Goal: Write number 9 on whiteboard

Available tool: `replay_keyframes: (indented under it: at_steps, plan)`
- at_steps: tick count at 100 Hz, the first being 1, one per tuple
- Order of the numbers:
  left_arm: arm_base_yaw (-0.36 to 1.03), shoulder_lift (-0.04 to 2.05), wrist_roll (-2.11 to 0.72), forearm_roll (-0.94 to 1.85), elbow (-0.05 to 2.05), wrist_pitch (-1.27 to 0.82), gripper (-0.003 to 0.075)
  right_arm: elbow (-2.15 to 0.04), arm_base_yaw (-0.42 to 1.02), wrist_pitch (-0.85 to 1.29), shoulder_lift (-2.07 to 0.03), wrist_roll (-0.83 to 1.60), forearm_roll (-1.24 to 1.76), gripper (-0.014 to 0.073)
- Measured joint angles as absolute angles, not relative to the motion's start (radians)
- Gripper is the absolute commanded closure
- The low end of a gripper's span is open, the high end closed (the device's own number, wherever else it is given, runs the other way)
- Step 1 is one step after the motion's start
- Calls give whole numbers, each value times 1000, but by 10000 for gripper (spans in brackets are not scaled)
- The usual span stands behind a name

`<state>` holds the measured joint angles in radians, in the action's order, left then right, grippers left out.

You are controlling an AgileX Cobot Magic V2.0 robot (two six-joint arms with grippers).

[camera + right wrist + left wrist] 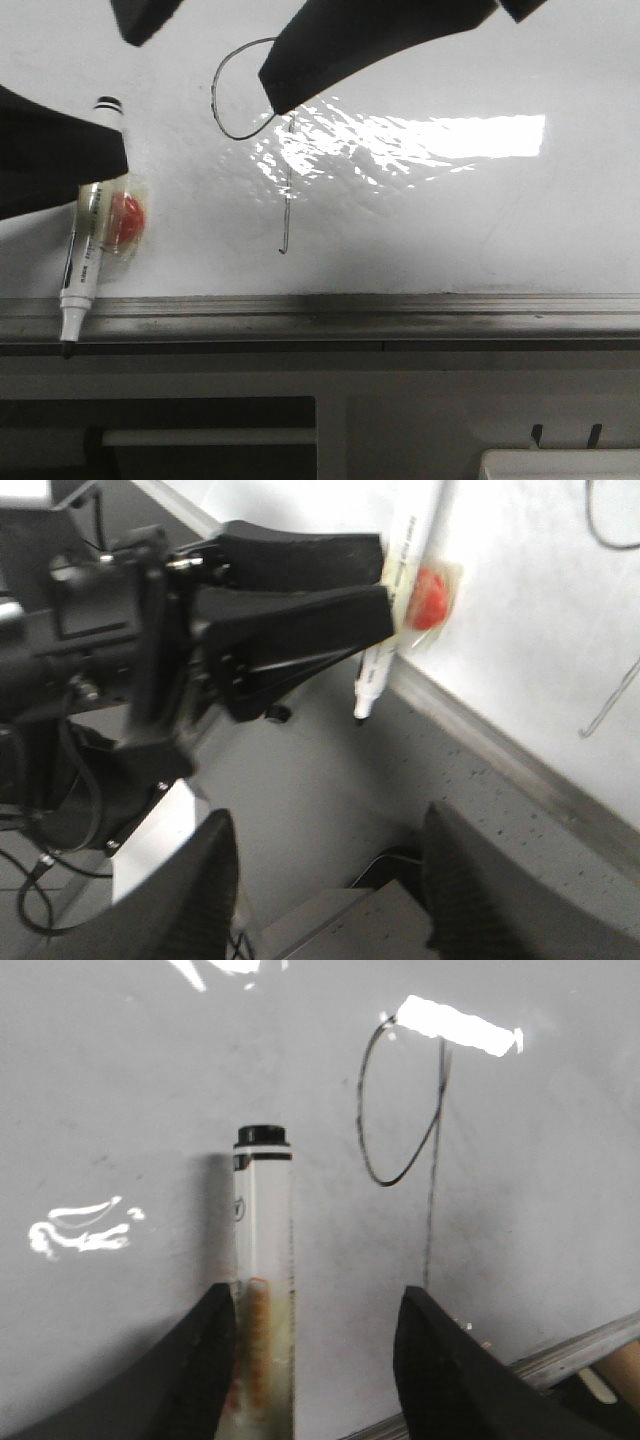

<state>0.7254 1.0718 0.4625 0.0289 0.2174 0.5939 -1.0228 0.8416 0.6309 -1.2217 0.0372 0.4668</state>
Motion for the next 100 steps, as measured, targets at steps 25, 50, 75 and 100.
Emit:
replay_keyframes:
  at_steps: [25,50,75,100]
  plan:
    - [725,877,464,-42,217,517,639,-986,842,510,-1133,37,395,663]
    - [725,633,455,-100,217,390,740,-816,842,325,-936,52,310,663]
    - [725,403,440,-143,214,187,740,-539,842,57,-672,52,214,663]
    - [725,172,440,-202,212,-48,740,-304,842,-55,-410,54,165,663]
